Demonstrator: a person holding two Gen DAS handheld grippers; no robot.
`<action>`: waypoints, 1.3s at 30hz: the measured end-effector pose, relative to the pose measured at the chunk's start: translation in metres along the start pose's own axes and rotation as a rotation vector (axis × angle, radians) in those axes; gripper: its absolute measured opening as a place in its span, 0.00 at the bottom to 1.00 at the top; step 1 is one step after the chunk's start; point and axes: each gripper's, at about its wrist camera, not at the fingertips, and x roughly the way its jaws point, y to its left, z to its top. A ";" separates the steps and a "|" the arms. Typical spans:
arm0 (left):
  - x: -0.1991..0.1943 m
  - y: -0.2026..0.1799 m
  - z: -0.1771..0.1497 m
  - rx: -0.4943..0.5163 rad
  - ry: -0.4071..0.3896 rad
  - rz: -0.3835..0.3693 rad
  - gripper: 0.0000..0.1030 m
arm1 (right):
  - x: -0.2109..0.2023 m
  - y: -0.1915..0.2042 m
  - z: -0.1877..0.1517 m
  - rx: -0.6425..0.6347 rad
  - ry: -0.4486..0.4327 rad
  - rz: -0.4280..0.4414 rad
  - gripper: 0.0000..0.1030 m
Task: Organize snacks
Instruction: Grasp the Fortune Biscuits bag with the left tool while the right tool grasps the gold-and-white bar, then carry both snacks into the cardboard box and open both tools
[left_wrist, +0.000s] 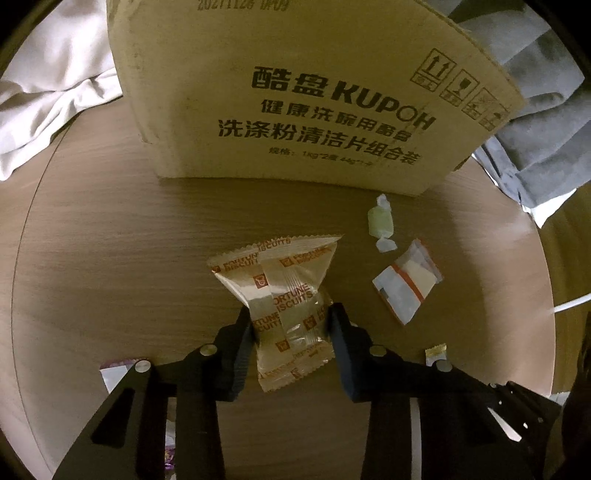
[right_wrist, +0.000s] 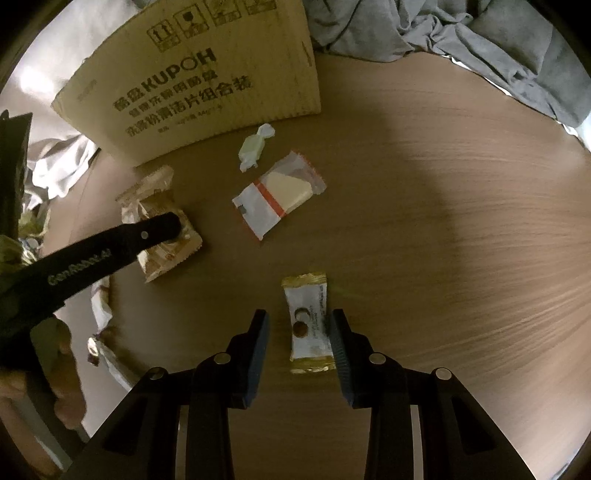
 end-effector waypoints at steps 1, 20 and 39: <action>-0.002 0.003 -0.002 0.008 0.001 0.000 0.37 | 0.001 0.001 -0.001 -0.003 -0.001 -0.001 0.33; -0.056 -0.021 -0.029 0.214 -0.144 0.068 0.36 | -0.034 -0.002 -0.006 -0.021 -0.140 0.048 0.20; -0.160 -0.027 -0.015 0.242 -0.413 0.031 0.36 | -0.125 0.036 0.013 -0.080 -0.404 0.112 0.20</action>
